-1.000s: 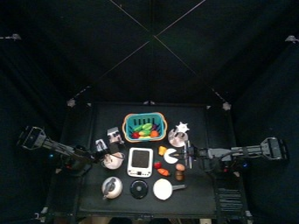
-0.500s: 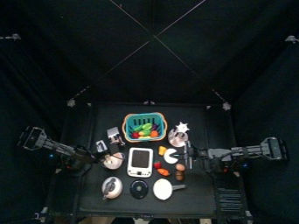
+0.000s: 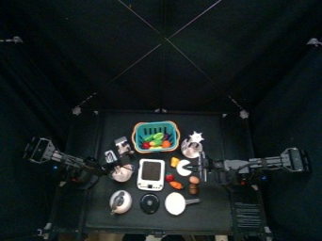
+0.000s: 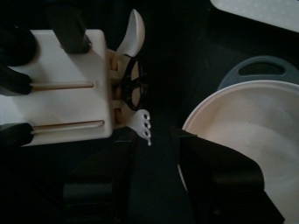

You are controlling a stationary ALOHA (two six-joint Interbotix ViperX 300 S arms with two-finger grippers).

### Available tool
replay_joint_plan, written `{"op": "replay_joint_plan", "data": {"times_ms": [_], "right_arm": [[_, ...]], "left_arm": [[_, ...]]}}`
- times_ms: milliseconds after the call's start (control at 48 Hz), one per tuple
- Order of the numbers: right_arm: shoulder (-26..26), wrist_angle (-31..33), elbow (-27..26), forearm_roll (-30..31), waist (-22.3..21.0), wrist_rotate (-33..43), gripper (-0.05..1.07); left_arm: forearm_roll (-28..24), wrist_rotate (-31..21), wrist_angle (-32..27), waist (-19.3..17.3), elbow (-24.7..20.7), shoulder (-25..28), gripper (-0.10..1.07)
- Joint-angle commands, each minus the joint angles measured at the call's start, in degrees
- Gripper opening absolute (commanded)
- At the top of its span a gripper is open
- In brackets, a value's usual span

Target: Grab fork

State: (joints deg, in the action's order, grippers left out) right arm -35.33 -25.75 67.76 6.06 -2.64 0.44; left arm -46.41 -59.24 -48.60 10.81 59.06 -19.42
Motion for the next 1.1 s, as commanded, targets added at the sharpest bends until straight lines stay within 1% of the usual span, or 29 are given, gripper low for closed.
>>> {"op": "replay_joint_plan", "data": {"times_ms": [0, 417, 604, 792, 938, 1083], "right_arm": [[-0.18, -0.26, -0.62, -0.18, -0.09, 0.0, 0.02], [-0.26, 0.35, -0.44, -0.09, -0.26, 0.0, 0.02], [-0.26, 0.7, -0.44, -0.09, -0.26, 0.0, 0.02], [-0.26, 0.7, -0.44, -0.09, -0.26, 0.0, 0.02], [-0.26, 0.7, -0.44, -0.18, -0.09, 0.0, 0.02], [-0.26, 0.7, -0.53, -0.09, -0.09, 0.0, 0.02]], "left_arm": [[-1.23, -0.18, -0.35, -0.62, -1.32, 0.18, 0.76], [-4.22, -0.18, -0.79, -3.25, -2.11, 0.18, 0.75], [-4.66, -0.18, -0.79, -3.34, -2.46, 0.18, 0.74], [-4.31, 0.0, -0.88, -3.43, -1.85, 0.18, 0.74], [-3.08, -0.18, -0.62, -2.64, -0.79, -0.44, 0.74], [-2.99, -0.18, -1.05, -2.2, -1.05, -0.44, 0.76]]}}
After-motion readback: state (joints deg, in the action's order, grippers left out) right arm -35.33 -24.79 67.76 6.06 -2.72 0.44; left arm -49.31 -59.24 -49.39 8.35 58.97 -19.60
